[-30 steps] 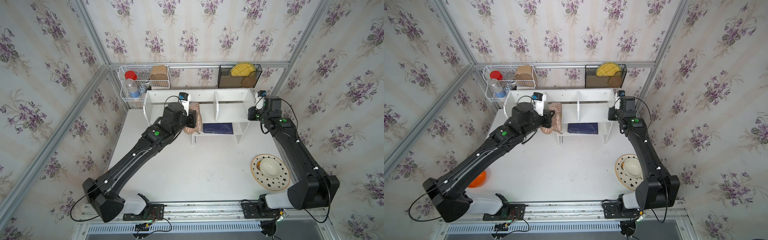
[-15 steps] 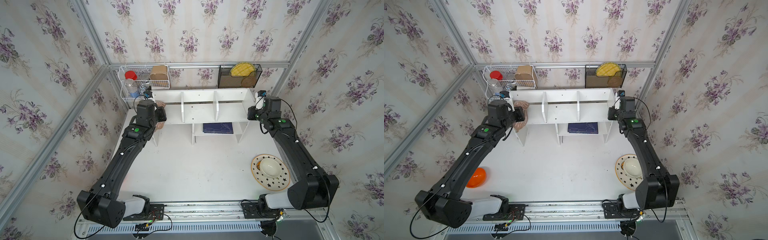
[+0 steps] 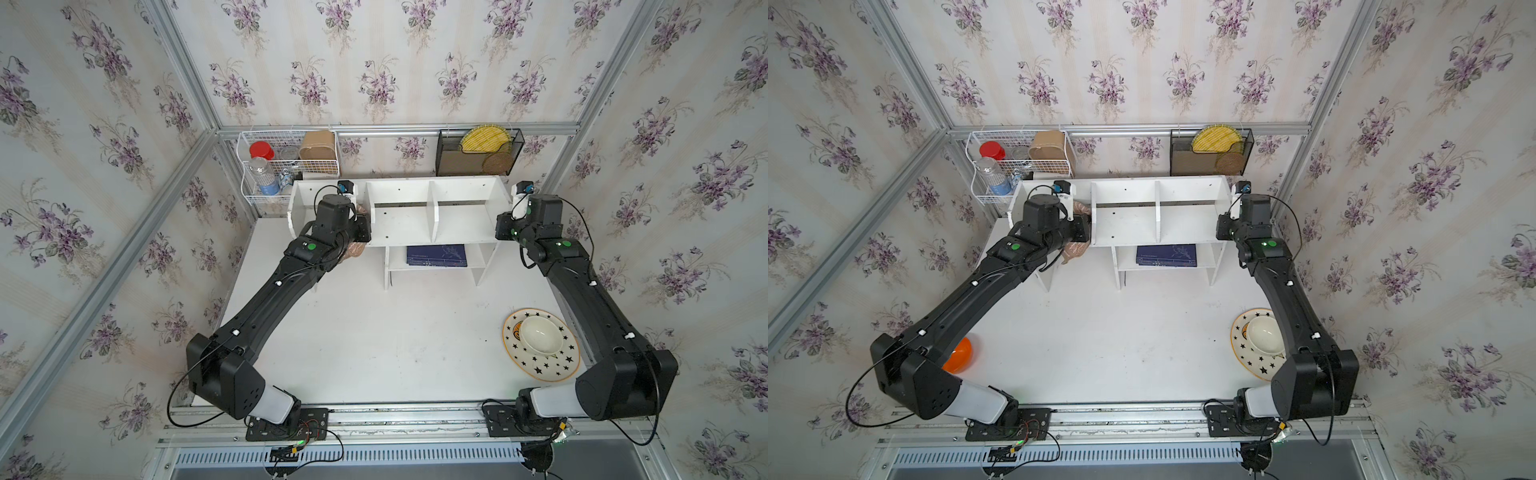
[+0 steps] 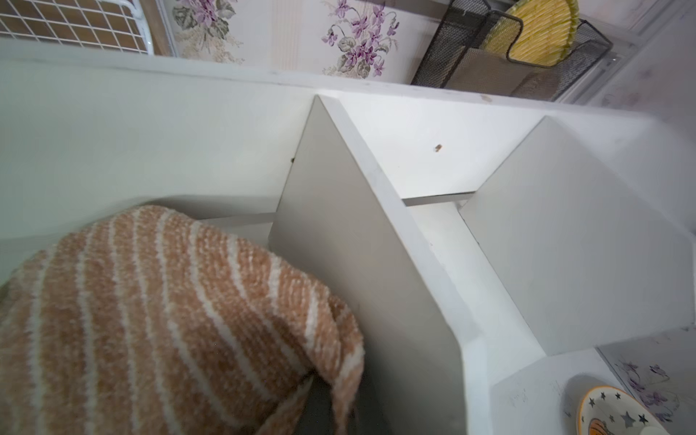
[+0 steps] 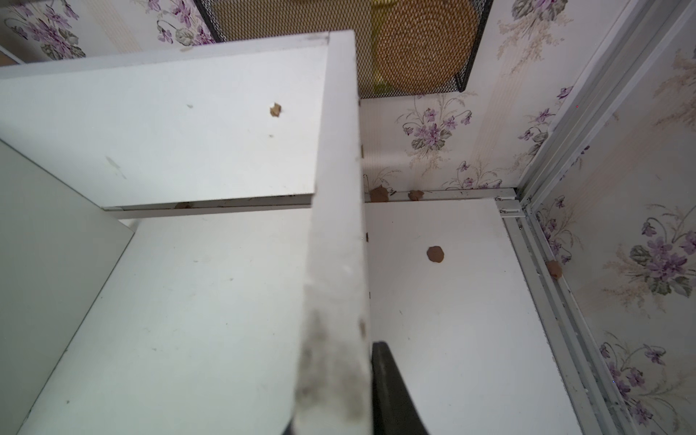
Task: Wipe the bookshelf clean with a cloth
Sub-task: Wipe the dust from the shelf.
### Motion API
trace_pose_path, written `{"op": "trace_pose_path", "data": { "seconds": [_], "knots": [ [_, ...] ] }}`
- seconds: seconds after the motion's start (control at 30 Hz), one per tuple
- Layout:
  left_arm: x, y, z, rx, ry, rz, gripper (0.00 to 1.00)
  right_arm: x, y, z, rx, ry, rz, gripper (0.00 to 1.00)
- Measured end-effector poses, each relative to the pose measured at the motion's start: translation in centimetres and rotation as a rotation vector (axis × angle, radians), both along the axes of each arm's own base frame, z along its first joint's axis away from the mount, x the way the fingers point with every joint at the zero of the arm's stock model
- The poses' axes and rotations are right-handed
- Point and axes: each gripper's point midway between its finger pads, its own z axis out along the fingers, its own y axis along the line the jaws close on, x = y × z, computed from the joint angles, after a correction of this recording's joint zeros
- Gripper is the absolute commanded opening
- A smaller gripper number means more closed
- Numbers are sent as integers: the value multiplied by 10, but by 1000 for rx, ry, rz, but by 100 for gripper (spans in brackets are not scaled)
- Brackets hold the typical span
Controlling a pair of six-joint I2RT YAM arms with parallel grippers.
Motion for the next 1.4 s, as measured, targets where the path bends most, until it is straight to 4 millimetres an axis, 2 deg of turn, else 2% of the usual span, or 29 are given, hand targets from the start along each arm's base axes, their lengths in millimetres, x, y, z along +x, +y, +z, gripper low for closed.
{"op": "trace_pose_path", "data": {
  "seconds": [0.13, 0.3, 0.4, 0.53, 0.7, 0.8, 0.87, 0.93, 1.07, 1.17, 1.27, 1.33, 1.4],
  "knots": [
    [12, 18, 7, 13, 5, 86, 0, 0, 0, 0, 0, 0, 2, 0],
    [13, 71, 7, 59, 15, 265, 0, 0, 0, 0, 0, 0, 2, 0],
    [6, 100, -3, 83, 38, 353, 0, 0, 0, -1, 0, -2, 2, 0],
    [-5, 130, -25, 108, 88, 431, 0, 0, 1, 0, 1, -6, 2, 0],
    [-25, 137, -39, 104, 123, 431, 0, 0, 1, 0, 1, -11, 2, 0],
    [-33, 123, -32, 67, 117, 369, 0, 0, 0, 0, 2, -12, 2, 0],
    [-41, 99, -14, 22, 82, 279, 0, 0, 0, 0, 2, -12, 2, 0],
    [-47, 73, 19, -21, 17, 190, 0, 0, 0, 0, 2, -12, 2, 0],
    [-63, 28, 100, -136, -147, 26, 0, 0, 0, 0, 2, -12, 2, 0],
    [-80, -8, 134, -194, -209, -101, 0, -1, 0, 1, 2, -12, 2, 0],
    [-96, -48, 142, -235, -215, -243, 0, -1, 1, 1, 1, -11, 2, 0],
    [-97, -65, 138, -240, -202, -280, 0, -1, 1, 1, 1, -8, 2, 0],
    [-88, -80, 131, -233, -187, -293, 0, -1, 1, 1, 1, -7, 2, 0]
  ]
}}
